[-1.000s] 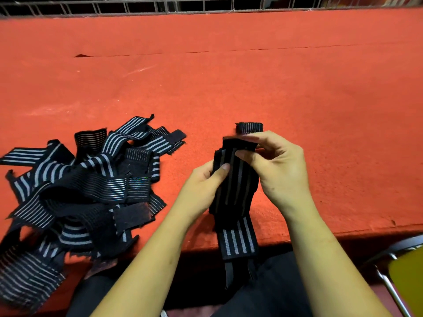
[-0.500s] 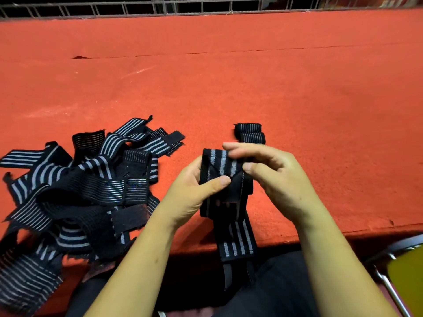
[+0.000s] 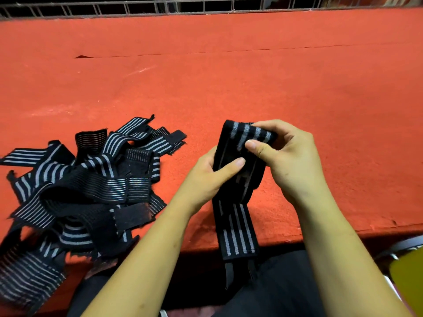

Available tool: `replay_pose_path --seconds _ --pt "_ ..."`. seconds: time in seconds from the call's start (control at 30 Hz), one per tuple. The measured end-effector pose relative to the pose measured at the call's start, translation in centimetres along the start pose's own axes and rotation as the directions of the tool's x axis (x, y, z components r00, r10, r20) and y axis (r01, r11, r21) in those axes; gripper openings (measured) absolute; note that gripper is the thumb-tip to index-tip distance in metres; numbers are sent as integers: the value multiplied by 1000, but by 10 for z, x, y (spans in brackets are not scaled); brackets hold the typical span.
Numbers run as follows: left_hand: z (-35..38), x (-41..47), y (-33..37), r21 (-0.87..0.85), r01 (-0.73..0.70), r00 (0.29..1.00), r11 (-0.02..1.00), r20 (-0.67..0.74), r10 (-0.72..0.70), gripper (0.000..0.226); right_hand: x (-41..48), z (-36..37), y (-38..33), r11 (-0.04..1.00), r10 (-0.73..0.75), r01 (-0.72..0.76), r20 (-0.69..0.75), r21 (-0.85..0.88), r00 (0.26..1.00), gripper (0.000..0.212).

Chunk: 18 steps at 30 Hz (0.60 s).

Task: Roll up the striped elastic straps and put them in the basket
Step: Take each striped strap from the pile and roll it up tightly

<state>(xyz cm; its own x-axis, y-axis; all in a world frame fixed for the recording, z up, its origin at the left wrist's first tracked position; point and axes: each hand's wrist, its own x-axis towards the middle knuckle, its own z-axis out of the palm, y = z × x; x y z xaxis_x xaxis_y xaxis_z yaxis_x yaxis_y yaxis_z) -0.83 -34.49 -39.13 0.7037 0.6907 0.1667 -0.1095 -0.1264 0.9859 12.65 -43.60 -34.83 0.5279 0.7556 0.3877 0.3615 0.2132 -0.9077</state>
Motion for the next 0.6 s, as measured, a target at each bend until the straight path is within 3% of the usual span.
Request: replay_pose_path --seconds 0.1,0.23,0.4,0.6 --pt "4 10 9 21 -32 999 999 -13 32 28 7 5 0 998 26 -21 -85 52 996 17" --pt "5 17 13 12 -27 999 1000 -26 27 31 17 7 -2 1000 11 -10 -71 20 997 16" --pt "9 17 13 -92 26 994 995 -106 -36 13 15 12 -1 986 -159 156 -47 -66 986 24" --pt "6 7 15 -331 68 997 941 -14 -77 40 3 12 19 984 -180 179 55 19 982 28"
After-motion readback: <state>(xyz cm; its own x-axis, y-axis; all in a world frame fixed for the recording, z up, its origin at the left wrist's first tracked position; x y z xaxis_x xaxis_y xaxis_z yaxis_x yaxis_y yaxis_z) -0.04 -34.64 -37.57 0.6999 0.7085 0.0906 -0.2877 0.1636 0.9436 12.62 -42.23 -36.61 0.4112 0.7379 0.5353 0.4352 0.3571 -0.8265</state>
